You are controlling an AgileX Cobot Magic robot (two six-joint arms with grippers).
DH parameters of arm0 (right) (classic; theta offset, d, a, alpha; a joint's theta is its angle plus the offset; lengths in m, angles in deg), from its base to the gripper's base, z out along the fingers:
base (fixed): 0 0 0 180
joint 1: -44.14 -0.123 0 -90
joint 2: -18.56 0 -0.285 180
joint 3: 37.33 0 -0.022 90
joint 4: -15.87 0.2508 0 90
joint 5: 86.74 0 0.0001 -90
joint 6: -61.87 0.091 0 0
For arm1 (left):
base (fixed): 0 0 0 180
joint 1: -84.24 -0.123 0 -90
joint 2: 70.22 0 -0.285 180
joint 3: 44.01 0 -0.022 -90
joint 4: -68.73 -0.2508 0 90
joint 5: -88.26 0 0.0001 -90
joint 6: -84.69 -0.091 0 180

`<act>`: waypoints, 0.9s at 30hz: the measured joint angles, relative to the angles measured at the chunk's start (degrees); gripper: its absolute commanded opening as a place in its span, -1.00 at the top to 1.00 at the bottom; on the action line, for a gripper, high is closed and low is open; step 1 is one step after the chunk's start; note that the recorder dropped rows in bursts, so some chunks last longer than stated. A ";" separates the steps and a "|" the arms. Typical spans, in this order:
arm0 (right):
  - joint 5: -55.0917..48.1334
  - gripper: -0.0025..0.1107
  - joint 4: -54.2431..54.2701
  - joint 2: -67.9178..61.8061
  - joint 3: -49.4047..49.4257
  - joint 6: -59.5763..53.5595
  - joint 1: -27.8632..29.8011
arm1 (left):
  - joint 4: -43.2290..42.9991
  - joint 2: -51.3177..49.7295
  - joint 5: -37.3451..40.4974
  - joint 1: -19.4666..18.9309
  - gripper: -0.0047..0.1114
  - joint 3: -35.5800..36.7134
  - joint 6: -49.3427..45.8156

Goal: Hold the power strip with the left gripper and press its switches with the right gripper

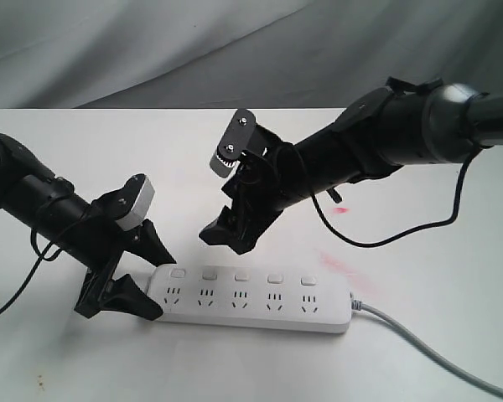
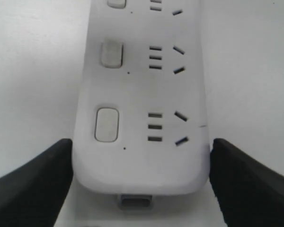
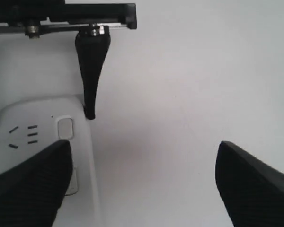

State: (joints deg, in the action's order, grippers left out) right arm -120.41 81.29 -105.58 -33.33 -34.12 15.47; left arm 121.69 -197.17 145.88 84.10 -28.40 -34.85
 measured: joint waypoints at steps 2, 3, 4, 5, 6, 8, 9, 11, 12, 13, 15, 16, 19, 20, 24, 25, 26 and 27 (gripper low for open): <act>0.00 -0.38 -0.24 -0.40 0.30 0.00 0.00 | 0.00 0.00 0.00 0.00 0.10 0.00 0.00; 0.00 -0.38 -0.24 -0.64 0.40 0.00 0.00 | 0.00 0.00 0.00 0.00 0.10 0.00 0.00; 0.00 -0.38 -0.24 -0.87 0.40 -0.13 0.00 | 0.00 0.00 0.00 0.00 0.10 0.00 0.00; 0.22 -0.38 -0.24 -1.17 0.40 -0.25 -0.10 | 0.00 0.00 0.00 0.00 0.10 0.00 0.00; 0.38 -0.38 -0.24 -1.45 0.52 -0.40 -0.35 | 0.00 0.00 0.00 0.00 0.10 0.00 0.00; 0.71 -0.38 -0.24 -1.88 0.60 -0.48 -0.95 | 0.00 0.00 0.00 0.00 0.10 0.00 0.00; 1.02 -0.38 -0.24 -2.14 0.64 -0.62 -1.28 | 0.00 0.00 0.00 0.00 0.10 0.00 0.00; 1.59 -0.38 -0.24 -2.79 0.64 -0.61 -1.94 | 0.00 0.00 0.00 0.00 0.10 0.00 0.00; 2.03 -0.38 -0.24 -3.10 0.64 -0.61 -2.25 | 0.00 0.00 0.00 0.00 0.10 0.00 0.00; 2.17 -0.38 -0.24 -3.60 0.64 -0.61 -2.52 | 0.00 0.00 0.00 0.00 0.10 0.00 0.00; 2.68 -0.38 -0.24 -4.38 0.64 -0.61 -2.64 | 0.00 0.00 0.00 0.00 0.10 0.00 0.00; 2.72 -0.38 -0.24 -4.68 0.64 -0.61 -2.64 | 0.00 0.00 0.00 0.00 0.10 0.00 0.00; 2.96 -0.38 -0.13 -4.81 0.74 -0.61 -2.64 | 0.00 0.00 0.00 0.00 0.10 0.00 0.00; 3.00 -0.38 -0.13 -4.81 0.74 -0.61 -2.64 | 0.00 0.00 0.00 0.00 0.10 0.00 0.00; 3.22 -0.38 -0.01 -4.81 0.74 -0.61 -2.64 | 0.00 0.00 0.00 0.00 0.10 0.00 0.00; 3.26 -0.38 -0.01 -4.81 0.74 -0.61 -2.64 | 0.00 0.00 0.00 0.00 0.10 0.00 0.00; 3.26 -0.38 -0.01 -4.81 0.74 -0.61 -2.64 | 0.00 0.00 0.00 0.00 0.10 0.00 0.00; 3.36 -0.38 -0.01 -4.81 0.74 -0.61 -2.64 | 0.00 0.00 0.00 0.00 0.10 0.00 0.00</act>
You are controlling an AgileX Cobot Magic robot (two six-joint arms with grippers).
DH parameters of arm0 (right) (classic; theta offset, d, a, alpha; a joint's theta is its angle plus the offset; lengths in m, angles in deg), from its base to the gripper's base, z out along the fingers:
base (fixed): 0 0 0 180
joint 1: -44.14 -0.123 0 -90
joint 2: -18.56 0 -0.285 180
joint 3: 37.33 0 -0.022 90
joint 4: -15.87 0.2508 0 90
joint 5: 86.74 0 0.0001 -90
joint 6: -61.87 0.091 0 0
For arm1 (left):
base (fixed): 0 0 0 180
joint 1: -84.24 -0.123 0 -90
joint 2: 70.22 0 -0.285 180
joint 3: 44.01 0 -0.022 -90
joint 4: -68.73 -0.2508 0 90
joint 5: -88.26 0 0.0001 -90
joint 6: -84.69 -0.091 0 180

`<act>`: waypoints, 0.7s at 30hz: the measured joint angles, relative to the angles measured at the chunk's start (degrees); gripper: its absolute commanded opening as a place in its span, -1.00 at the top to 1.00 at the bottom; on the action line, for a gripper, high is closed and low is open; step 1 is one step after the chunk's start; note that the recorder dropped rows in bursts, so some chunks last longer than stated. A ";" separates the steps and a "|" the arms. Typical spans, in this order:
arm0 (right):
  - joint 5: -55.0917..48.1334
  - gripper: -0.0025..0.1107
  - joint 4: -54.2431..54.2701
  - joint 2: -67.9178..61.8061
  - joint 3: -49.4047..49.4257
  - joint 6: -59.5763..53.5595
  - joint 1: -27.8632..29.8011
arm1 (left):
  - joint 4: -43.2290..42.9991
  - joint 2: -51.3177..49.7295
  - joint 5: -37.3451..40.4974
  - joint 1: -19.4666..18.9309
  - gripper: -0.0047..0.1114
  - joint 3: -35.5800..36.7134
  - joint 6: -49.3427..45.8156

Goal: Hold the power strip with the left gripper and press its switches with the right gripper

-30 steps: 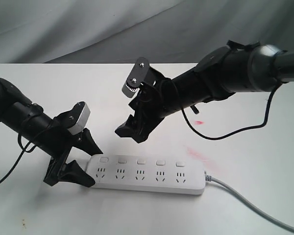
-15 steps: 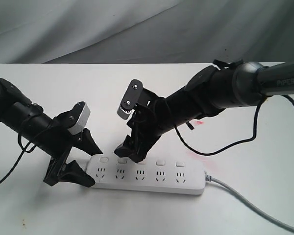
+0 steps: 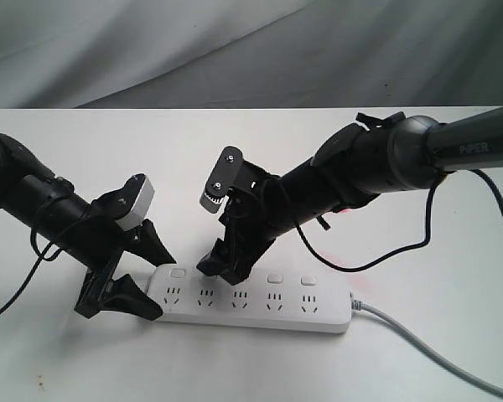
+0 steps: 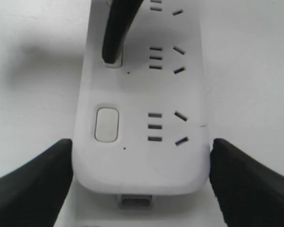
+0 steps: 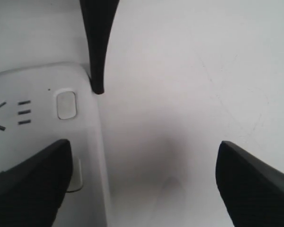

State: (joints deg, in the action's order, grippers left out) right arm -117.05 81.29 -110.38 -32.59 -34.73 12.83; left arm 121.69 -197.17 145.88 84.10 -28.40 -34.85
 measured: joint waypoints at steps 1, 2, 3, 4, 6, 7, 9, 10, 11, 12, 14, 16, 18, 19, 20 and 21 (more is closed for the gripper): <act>0.12 -0.38 0.00 0.00 0.00 0.00 0.00 | 0.00 0.00 0.00 0.00 0.10 0.00 0.00; 0.12 -0.38 0.00 0.00 0.00 0.00 0.00 | 0.00 0.00 0.00 0.00 0.10 0.00 0.00; 0.28 -0.38 0.00 0.00 0.00 0.00 0.00 | 0.00 0.00 0.00 0.00 0.10 0.00 0.00; 0.28 -0.38 -0.13 -0.10 0.00 0.00 0.00 | 0.00 0.00 0.00 0.00 0.10 0.00 0.00; 0.36 -0.38 -0.35 -0.36 0.00 0.45 0.00 | 0.00 0.00 0.00 0.00 0.10 0.00 0.00; 0.36 -0.38 -0.51 -0.50 0.00 0.75 0.00 | 0.00 0.00 0.00 0.00 0.10 0.00 0.00; 0.36 -0.38 -1.00 -0.83 0.00 1.83 0.00 | 0.00 0.00 0.00 0.00 0.10 0.00 0.00; 0.36 -0.38 -1.56 -0.87 0.00 2.64 0.00 | 0.00 0.00 0.00 0.00 0.10 0.00 0.00; 0.36 -0.38 -1.93 -0.87 -0.13 3.47 0.00 | 0.00 0.00 0.00 0.00 0.10 0.00 0.00; 0.36 -0.38 -2.69 -0.99 -0.23 4.27 0.00 | 0.00 0.00 0.00 0.00 0.10 0.00 0.00; 0.36 -0.38 -3.78 -0.99 -0.50 5.64 0.00 | 0.00 0.00 0.00 0.00 0.10 0.00 0.00; 0.36 -0.38 -4.49 -1.09 -0.59 6.78 0.00 | 0.00 0.00 0.00 0.00 0.10 0.00 0.00; 0.36 -0.38 -4.72 -1.09 -0.59 7.33 0.00 | 0.00 0.00 0.00 0.00 0.10 0.00 0.00; 0.36 -0.38 -4.86 -1.09 -0.59 7.50 0.00 | 0.00 0.00 0.00 0.00 0.10 0.00 0.00; 0.36 -0.38 -4.88 -1.09 -0.59 7.63 0.00 | 0.00 0.00 0.00 0.00 0.10 0.00 0.00; 0.50 -0.38 -4.88 -1.09 -0.59 7.72 0.00 | 0.00 0.00 0.00 0.00 0.10 0.00 0.00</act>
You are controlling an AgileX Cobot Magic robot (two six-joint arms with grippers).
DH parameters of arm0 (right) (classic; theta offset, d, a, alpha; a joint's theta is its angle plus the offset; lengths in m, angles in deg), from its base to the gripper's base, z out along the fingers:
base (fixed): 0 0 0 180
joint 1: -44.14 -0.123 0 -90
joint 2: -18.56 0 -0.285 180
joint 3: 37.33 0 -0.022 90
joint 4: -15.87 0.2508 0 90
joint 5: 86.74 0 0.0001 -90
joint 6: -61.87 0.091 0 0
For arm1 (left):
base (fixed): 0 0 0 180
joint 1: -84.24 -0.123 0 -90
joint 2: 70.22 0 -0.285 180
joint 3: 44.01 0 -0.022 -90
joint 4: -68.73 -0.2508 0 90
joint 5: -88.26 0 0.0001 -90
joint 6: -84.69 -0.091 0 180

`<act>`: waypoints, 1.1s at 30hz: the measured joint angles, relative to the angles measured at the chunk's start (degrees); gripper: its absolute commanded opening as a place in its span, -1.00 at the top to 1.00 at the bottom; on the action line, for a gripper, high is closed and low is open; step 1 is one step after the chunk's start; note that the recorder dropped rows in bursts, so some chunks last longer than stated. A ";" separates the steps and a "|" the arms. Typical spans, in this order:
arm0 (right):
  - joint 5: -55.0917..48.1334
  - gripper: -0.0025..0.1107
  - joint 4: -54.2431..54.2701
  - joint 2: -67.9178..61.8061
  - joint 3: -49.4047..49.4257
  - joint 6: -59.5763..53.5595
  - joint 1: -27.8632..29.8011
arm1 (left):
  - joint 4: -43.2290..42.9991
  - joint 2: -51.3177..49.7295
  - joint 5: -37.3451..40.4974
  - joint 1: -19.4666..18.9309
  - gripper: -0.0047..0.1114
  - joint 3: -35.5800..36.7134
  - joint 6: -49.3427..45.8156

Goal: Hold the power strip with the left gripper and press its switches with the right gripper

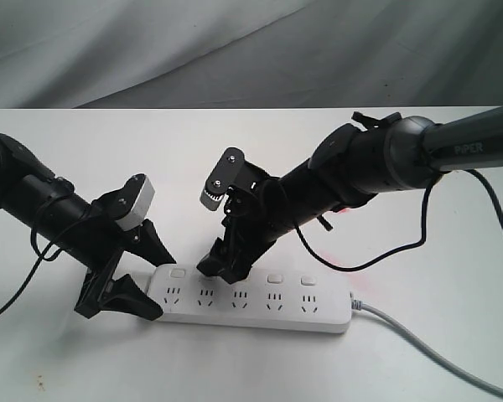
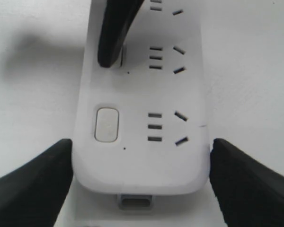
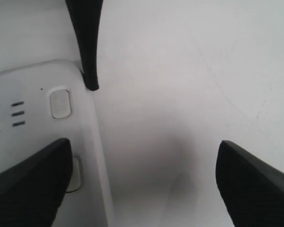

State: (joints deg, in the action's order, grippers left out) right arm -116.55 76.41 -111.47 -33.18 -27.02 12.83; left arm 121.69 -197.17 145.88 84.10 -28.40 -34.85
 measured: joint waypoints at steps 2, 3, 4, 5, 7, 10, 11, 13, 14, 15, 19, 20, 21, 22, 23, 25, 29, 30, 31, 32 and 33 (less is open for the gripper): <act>0.38 -0.38 -0.08 0.00 0.50 0.03 0.00 | 0.00 0.00 0.00 0.00 0.10 0.00 0.00; 0.50 -0.38 -0.08 0.00 0.77 0.18 0.00 | 0.00 0.00 0.00 0.00 0.10 0.00 0.00; 0.50 -0.38 -0.08 0.00 0.88 0.28 0.00 | 0.00 0.00 0.00 0.00 0.10 0.00 0.00; 0.50 -0.38 -0.08 0.00 1.12 0.41 0.00 | 0.00 0.00 0.00 0.00 0.10 0.00 0.00; 0.50 -0.38 0.03 0.00 1.35 0.40 0.00 | 0.00 0.00 0.00 0.00 0.10 0.00 0.00; 0.65 -0.38 0.62 0.24 1.35 0.40 0.00 | 0.00 0.00 0.00 0.00 0.10 0.00 0.00; 0.92 -0.38 0.77 0.66 1.51 0.40 0.00 | 0.00 0.00 0.00 0.00 0.10 0.00 0.00; 1.68 -0.38 0.52 1.71 2.04 -0.17 0.00 | 0.00 0.00 0.00 0.00 0.10 0.00 0.00; 2.01 -0.38 0.20 2.45 2.28 -0.79 0.00 | 0.00 0.00 0.00 0.00 0.10 0.00 0.00; 2.47 -0.38 -0.24 3.34 2.55 -1.34 0.00 | 0.00 0.00 0.00 0.00 0.10 0.00 0.00; 2.98 -0.38 -0.79 8.26 2.81 -2.74 0.31 | 0.00 0.00 0.00 0.00 0.10 0.00 0.00; 2.86 -0.38 -0.79 9.54 2.81 -2.84 0.79 | 0.00 0.00 0.00 0.00 0.10 0.00 0.00; 2.51 -0.38 -0.79 10.56 2.81 -2.84 1.50 | 0.00 0.00 0.00 0.00 0.10 0.00 0.00; 1.95 -0.38 -0.79 11.24 2.81 -2.96 2.43 | 0.00 0.00 0.00 0.00 0.10 0.00 0.00; 1.35 -0.38 -0.79 11.49 2.81 -2.96 3.29 | 0.00 0.00 0.00 0.00 0.10 0.00 0.00; -0.56 -0.38 -0.79 11.59 2.81 -2.96 5.41 | 0.00 0.00 0.00 0.00 0.10 0.00 0.00; -2.10 -0.38 -0.79 11.59 3.86 -3.17 7.28 | 0.00 0.00 0.00 0.00 0.10 0.00 0.00; -2.32 -0.38 -0.79 11.59 4.10 -3.47 7.28 | 0.00 0.00 0.00 0.00 0.10 0.00 0.00; -2.46 -0.38 -0.79 11.59 4.41 -3.71 7.28 | 0.00 0.00 0.00 0.00 0.10 0.00 0.00; -2.60 -0.38 -0.68 11.59 4.69 -3.95 7.28 | 0.00 0.00 0.00 0.00 0.10 0.00 0.00; -2.71 -0.38 -0.43 11.59 4.80 -4.20 7.28 | 0.00 0.00 0.00 0.00 0.10 0.00 0.00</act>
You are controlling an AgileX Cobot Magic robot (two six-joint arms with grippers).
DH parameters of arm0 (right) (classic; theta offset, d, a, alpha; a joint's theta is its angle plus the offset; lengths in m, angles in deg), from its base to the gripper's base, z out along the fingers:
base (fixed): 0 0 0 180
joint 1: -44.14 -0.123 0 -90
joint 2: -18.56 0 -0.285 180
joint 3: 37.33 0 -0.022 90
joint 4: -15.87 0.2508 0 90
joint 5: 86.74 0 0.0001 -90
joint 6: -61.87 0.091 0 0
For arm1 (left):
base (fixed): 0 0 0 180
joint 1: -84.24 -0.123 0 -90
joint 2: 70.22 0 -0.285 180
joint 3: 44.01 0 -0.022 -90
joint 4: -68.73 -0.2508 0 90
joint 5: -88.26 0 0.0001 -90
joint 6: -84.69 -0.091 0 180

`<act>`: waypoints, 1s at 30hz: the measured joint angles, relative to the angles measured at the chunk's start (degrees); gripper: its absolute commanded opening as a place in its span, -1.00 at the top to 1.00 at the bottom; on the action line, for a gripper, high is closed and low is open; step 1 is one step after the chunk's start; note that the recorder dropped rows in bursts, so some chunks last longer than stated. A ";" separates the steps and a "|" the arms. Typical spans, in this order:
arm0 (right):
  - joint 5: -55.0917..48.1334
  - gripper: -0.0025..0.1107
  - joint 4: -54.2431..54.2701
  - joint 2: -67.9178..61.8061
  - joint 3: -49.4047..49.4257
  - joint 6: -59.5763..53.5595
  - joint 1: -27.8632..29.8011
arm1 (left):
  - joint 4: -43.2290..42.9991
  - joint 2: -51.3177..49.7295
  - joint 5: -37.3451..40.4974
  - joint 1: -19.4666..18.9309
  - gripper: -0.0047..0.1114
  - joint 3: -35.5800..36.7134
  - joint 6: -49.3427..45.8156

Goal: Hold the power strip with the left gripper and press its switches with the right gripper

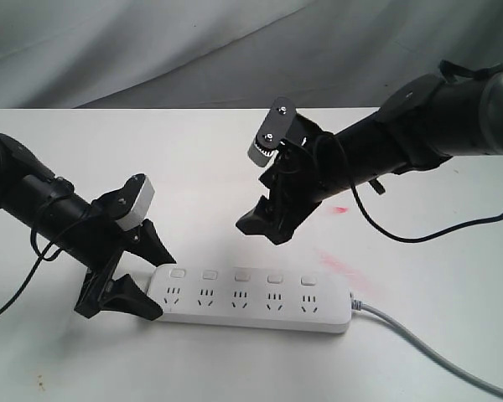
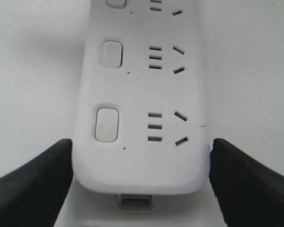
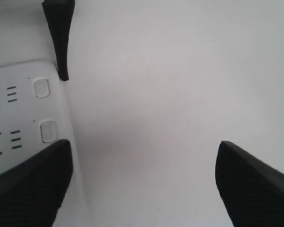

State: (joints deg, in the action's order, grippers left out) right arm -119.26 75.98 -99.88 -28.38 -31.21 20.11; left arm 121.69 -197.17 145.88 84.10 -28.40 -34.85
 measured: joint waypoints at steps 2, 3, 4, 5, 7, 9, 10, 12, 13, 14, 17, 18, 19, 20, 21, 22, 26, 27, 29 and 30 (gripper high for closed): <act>-0.45 -0.38 0.36 0.00 0.35 -0.11 0.00 | 0.00 0.00 0.00 0.00 0.10 0.00 0.00; -0.45 -0.38 0.69 -0.10 0.45 -0.30 0.00 | 0.00 0.00 0.00 0.00 0.10 0.00 0.00; -0.72 -0.38 1.11 -0.34 0.45 -0.56 0.00 | 0.00 0.00 0.00 0.00 0.10 0.00 0.00; -0.71 -0.38 1.57 -0.63 0.45 -0.57 0.00 | 0.00 0.00 0.00 0.00 0.10 0.00 0.00; -0.86 -0.38 2.12 -1.56 0.54 -0.57 0.00 | 0.00 0.00 0.00 0.00 0.10 0.00 0.00; -1.26 -0.38 2.40 -2.58 0.54 -0.57 0.00 | 0.00 0.00 0.00 0.00 0.10 0.00 0.00; -1.40 -0.38 2.49 -2.99 0.54 -0.57 0.00 | 0.00 0.00 0.00 0.00 0.10 0.00 0.00; -1.49 -0.38 2.61 -3.15 0.68 -0.57 -0.12 | 0.00 0.00 0.00 0.00 0.10 0.00 0.00; -1.52 -0.38 2.61 -3.25 0.68 -0.69 -0.38 | 0.00 0.00 0.00 0.00 0.10 0.00 0.00; -1.52 -0.38 2.61 -3.25 0.68 -0.79 -0.56 | 0.00 0.00 0.00 0.00 0.10 0.00 0.00; -1.52 -0.38 2.49 -3.25 0.68 -0.94 -1.77 | 0.00 0.00 0.00 0.00 0.10 0.00 0.00; -1.38 -0.38 2.49 -3.38 0.68 -0.94 -2.10 | 0.11 0.00 0.00 0.00 0.10 0.00 0.00; -1.07 -0.38 2.23 -3.48 0.68 -0.94 -2.40 | 0.11 0.00 0.00 0.00 0.10 0.00 0.00; -0.76 -0.38 2.08 -3.75 0.68 -0.94 -2.64 | 0.11 0.00 0.00 0.00 0.10 0.00 0.00; -0.41 -0.38 1.97 -4.00 0.68 -0.94 -2.78 | 0.11 0.00 0.00 0.00 0.10 0.00 0.00; -0.15 -0.38 1.97 -4.39 0.68 -0.94 -2.78 | 0.11 0.00 0.00 0.00 0.10 0.00 0.00; 0.59 -0.38 1.51 -6.09 0.80 -0.94 -2.78 | 0.11 0.00 0.00 0.00 0.10 0.00 0.00; 0.59 -0.38 1.51 -6.35 0.80 -0.94 -2.78 | 0.11 0.00 0.00 0.00 0.10 0.00 0.00; 0.59 -0.38 1.40 -6.48 0.92 -0.94 -2.78 | 0.11 0.00 0.00 0.00 0.10 0.00 0.00; 0.69 -0.38 1.40 -6.48 0.92 -0.94 -2.78 | 0.11 0.00 0.00 0.00 0.10 0.00 0.00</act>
State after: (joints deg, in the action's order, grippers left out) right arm -118.57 77.38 -106.36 -27.46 -32.16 17.32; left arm 121.80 -197.17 145.88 84.10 -28.40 -34.85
